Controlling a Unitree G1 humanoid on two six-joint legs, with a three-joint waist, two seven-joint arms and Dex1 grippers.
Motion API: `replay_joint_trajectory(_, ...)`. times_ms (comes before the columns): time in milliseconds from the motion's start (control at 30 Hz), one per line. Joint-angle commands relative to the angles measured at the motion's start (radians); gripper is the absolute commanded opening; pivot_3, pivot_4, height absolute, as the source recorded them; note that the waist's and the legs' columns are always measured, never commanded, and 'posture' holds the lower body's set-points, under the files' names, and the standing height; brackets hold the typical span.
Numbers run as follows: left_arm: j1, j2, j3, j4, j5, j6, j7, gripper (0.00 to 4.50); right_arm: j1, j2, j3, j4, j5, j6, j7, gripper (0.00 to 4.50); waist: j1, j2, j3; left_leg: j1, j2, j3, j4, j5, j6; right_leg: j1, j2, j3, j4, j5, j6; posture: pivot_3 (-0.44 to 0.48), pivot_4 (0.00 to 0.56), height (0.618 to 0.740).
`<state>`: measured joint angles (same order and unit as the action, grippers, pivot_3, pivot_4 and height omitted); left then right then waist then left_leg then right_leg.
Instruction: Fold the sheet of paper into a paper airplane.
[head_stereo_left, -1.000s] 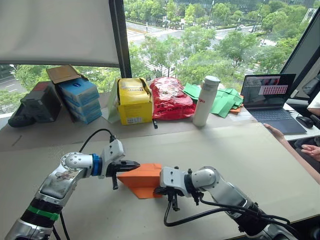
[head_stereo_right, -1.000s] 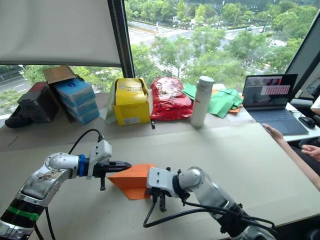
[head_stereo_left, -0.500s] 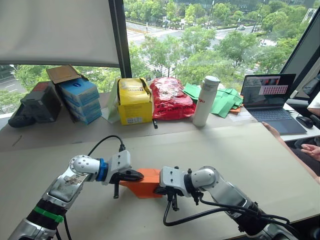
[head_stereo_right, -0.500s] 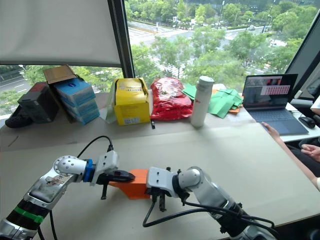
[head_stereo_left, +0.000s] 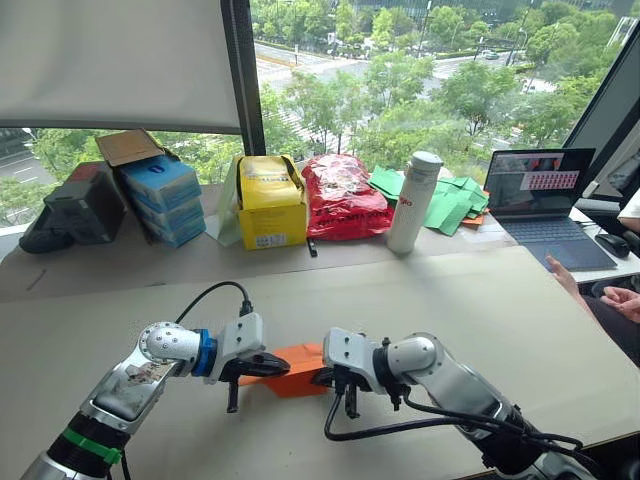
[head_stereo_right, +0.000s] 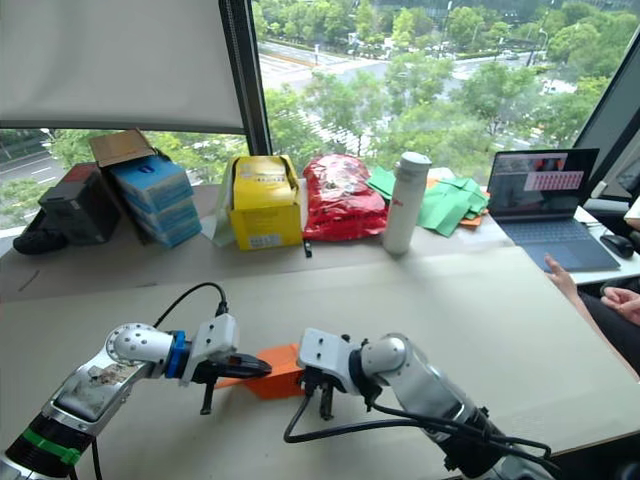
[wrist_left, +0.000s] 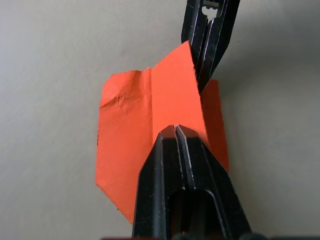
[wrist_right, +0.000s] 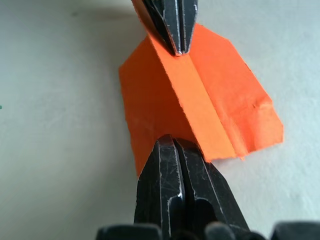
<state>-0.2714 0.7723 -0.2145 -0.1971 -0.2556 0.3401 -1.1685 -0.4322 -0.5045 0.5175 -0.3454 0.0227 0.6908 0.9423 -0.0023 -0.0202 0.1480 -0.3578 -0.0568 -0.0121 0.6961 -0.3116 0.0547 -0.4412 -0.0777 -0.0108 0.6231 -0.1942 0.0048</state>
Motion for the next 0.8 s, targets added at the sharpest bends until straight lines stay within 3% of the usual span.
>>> replay_joint_trajectory(33, -0.002, 0.002, 0.015, -0.071, -0.019, 0.017, 0.005, 0.0, 0.0, -0.021, -0.091, -0.124, 0.077, 0.077, 0.011, 0.01, 0.001, 0.0, 0.0, -0.001, 0.0, 0.0, 0.0, 0.0, 0.0, 0.0, 0.0, 0.0, 0.0, 0.0, 0.0, 0.0, 0.15, 0.74)
replay_joint_trajectory(267, 0.033, 0.015, 0.012, -0.104, -0.011, 0.004, 0.002, 0.0, -0.014, -0.041, -0.21, -0.203, 0.26, 0.2, 0.054, 0.01, -0.001, 0.0, 0.0, -0.001, 0.001, -0.001, 0.0, 0.0, 0.001, 0.0, 0.0, 0.001, -0.001, 0.0, 0.0, 0.0, 0.15, 0.74)
replay_joint_trajectory(667, 0.137, 0.031, -0.021, -0.099, 0.056, -0.139, -0.012, 0.0, -0.107, 0.022, -0.172, 0.044, 0.215, 0.094, -0.051, 0.01, -0.001, 0.0, 0.0, -0.003, 0.0, -0.001, 0.0, 0.0, -0.001, -0.002, -0.001, 0.001, -0.001, 0.0, 0.0, 0.0, 0.15, 0.74)
replay_joint_trajectory(800, 0.191, 0.042, -0.029, -0.059, 0.101, -0.232, -0.011, 0.0, -0.107, 0.032, -0.169, 0.059, 0.227, 0.086, -0.048, 1.16, -0.001, 0.0, 0.0, -0.004, 0.0, 0.0, 0.0, 0.0, -0.001, -0.002, -0.002, 0.001, -0.002, 0.0, 0.0, 0.0, 0.15, 0.74)
